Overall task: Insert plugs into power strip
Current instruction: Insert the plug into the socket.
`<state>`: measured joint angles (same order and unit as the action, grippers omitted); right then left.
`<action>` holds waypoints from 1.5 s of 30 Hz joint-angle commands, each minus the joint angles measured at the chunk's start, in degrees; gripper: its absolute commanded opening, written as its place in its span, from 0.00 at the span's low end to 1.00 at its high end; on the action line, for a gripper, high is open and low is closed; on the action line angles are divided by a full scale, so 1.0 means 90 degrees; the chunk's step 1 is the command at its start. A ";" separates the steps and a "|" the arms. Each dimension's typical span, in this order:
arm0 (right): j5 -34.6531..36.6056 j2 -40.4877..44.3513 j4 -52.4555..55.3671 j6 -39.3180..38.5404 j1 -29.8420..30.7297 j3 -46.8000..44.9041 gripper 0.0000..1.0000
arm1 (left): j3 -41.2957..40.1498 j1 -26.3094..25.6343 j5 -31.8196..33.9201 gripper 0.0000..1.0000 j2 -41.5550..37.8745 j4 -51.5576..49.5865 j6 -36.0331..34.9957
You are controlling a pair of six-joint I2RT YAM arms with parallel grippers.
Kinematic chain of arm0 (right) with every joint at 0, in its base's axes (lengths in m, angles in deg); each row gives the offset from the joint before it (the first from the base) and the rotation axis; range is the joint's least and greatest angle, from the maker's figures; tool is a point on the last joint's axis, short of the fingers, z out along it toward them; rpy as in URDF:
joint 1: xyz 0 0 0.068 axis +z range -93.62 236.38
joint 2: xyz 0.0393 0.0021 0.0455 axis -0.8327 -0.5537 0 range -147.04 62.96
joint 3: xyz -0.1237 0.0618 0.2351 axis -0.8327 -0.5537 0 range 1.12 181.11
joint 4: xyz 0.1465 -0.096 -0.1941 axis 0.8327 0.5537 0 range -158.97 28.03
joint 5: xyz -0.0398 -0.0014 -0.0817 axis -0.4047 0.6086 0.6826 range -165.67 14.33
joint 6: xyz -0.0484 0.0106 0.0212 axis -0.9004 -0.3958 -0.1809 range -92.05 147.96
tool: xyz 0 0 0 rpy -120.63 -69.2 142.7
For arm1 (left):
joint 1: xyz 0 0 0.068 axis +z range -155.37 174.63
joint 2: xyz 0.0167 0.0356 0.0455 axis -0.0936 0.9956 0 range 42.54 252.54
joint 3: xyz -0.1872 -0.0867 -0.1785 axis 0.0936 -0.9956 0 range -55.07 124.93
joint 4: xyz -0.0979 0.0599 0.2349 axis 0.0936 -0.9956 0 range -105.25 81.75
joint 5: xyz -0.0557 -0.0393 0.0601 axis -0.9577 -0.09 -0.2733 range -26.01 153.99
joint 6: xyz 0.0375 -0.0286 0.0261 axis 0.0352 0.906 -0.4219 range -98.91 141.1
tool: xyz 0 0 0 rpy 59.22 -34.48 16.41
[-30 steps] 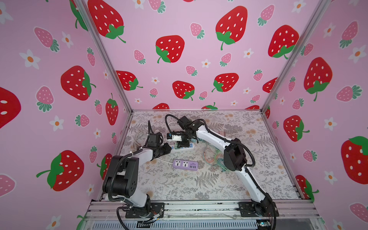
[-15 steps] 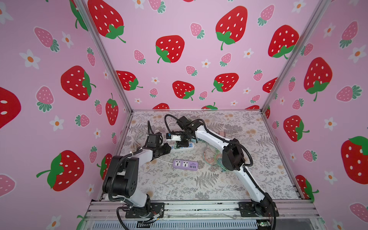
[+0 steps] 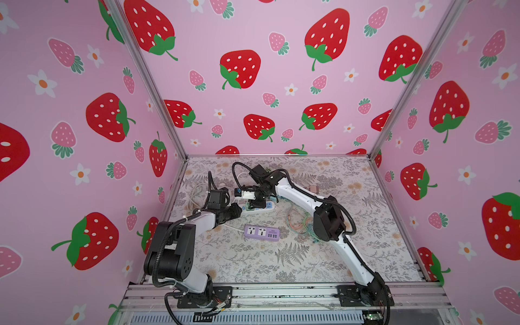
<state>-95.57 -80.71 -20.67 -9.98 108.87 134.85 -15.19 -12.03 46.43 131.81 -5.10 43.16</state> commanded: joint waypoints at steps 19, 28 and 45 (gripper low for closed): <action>-0.0008 0.0551 -0.0938 0.0842 -0.0032 -0.0764 0.63 | 0.0236 -0.0028 -0.0129 0.37 -0.0157 -0.0365 -0.0010; -0.0025 0.1537 -0.1731 0.1147 -0.0110 -0.2241 0.87 | 0.0398 -0.0035 -0.0051 0.39 -0.0141 -0.0556 0.0027; 0.0024 0.3638 -0.3535 0.1954 -0.0325 -0.5484 0.91 | 0.0549 -0.0020 0.0179 0.43 -0.0226 -0.0974 0.0092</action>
<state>-94.65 -51.82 -47.51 5.50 106.79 88.58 -12.32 -12.16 47.10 130.98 -12.00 43.77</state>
